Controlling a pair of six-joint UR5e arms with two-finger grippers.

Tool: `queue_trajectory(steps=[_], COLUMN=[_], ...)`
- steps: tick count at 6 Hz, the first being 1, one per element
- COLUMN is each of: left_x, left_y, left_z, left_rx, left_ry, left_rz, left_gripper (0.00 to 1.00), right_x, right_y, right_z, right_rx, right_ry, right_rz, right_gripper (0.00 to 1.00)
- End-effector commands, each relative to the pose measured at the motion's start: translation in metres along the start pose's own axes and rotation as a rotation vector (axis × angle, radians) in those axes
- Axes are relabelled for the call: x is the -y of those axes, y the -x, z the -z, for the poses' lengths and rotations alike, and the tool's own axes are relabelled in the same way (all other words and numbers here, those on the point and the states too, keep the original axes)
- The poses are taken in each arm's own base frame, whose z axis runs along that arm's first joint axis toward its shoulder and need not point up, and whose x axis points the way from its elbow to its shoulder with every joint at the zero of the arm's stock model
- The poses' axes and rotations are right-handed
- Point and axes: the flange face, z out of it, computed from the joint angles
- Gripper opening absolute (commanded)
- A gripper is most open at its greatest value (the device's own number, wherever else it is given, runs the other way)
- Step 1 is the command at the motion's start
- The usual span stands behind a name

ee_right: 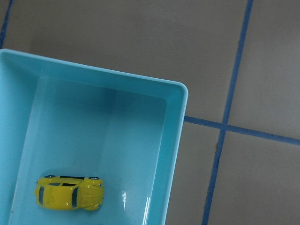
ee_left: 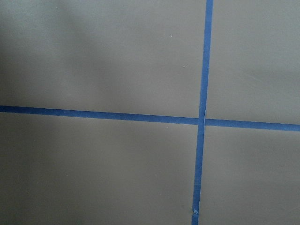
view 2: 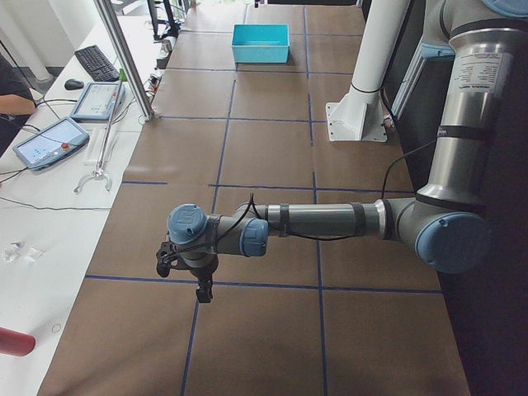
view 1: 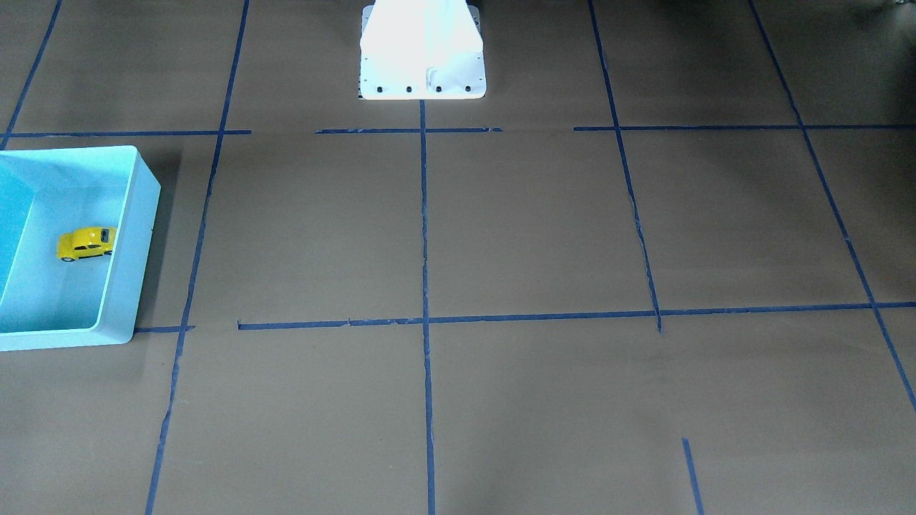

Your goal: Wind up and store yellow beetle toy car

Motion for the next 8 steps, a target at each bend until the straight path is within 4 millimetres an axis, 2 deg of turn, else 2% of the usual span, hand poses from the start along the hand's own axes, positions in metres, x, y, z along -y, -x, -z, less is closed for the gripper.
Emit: queue_trajectory(steps=[1, 2, 4, 5, 8], left_x=[0.000, 0.001, 0.000, 0.000, 0.000], left_y=[0.000, 0.000, 0.000, 0.000, 0.000], left_z=[0.000, 0.000, 0.000, 0.000, 0.000], left_rx=[0.000, 0.000, 0.000, 0.000, 0.000], left_ry=[0.001, 0.001, 0.001, 0.001, 0.001], left_rz=[0.000, 0.002, 0.002, 0.002, 0.002], left_gripper=[1.00, 1.00, 1.00, 1.00, 1.00], right_x=[-0.010, -0.015, -0.053, -0.061, -0.060], right_y=[-0.047, -0.068, -0.101, -0.107, -0.105], right_z=[-0.014, -0.021, -0.031, -0.030, -0.028], right_rx=[0.012, 0.012, 0.073, 0.080, 0.084], right_ry=[0.033, 0.048, 0.029, 0.010, 0.003], right_rz=[-0.168, -0.207, -0.202, -0.198, -0.165], right_gripper=[1.00, 1.00, 1.00, 1.00, 1.00])
